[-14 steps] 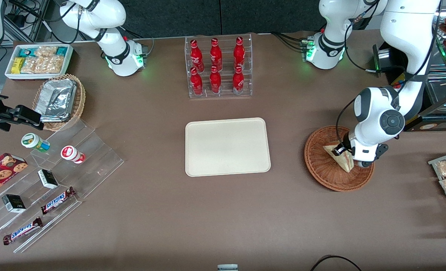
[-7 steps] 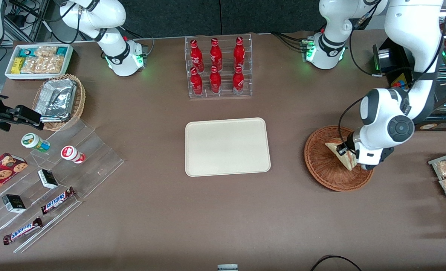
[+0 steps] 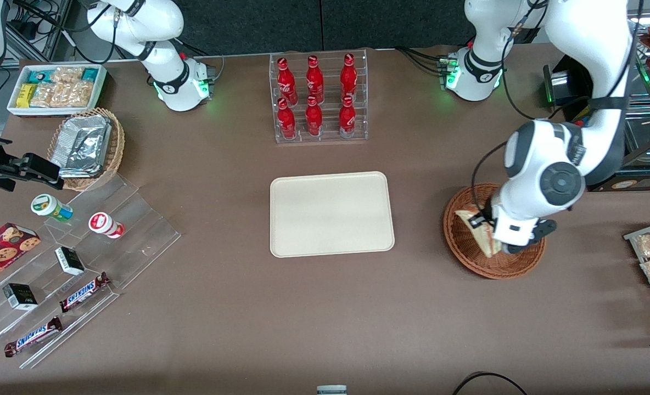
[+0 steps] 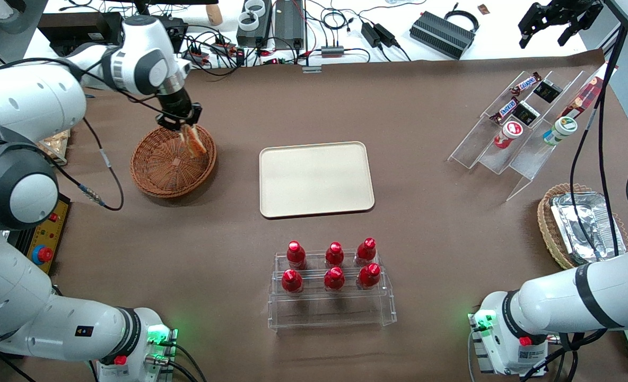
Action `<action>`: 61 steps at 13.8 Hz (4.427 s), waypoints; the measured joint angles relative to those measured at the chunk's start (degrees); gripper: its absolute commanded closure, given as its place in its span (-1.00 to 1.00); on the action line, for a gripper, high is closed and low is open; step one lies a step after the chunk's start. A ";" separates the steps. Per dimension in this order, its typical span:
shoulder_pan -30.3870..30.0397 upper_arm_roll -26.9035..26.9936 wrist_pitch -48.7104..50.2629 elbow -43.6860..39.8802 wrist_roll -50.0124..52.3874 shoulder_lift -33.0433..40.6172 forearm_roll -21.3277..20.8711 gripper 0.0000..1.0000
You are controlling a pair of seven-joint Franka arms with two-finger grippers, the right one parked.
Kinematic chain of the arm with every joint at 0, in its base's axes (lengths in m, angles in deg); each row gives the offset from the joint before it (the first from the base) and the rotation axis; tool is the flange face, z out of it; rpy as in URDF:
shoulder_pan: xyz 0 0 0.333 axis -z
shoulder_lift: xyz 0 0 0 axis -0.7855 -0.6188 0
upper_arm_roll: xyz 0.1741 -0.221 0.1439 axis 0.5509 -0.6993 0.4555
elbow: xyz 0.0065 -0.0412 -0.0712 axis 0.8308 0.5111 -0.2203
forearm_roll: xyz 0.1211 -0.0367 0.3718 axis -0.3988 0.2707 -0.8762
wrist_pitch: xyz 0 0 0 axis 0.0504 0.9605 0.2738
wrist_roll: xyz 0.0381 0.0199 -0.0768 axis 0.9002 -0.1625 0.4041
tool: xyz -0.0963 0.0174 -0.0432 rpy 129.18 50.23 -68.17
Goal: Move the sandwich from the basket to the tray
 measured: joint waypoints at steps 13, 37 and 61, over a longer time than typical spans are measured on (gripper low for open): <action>23.97 -0.48 -0.08 -17.05 6.19 -15.96 1.67 1.00; 30.45 -0.48 -1.91 -25.31 7.80 -27.21 1.67 -1.00; 13.91 7.47 8.16 -20.91 -16.84 -10.20 2.55 -1.00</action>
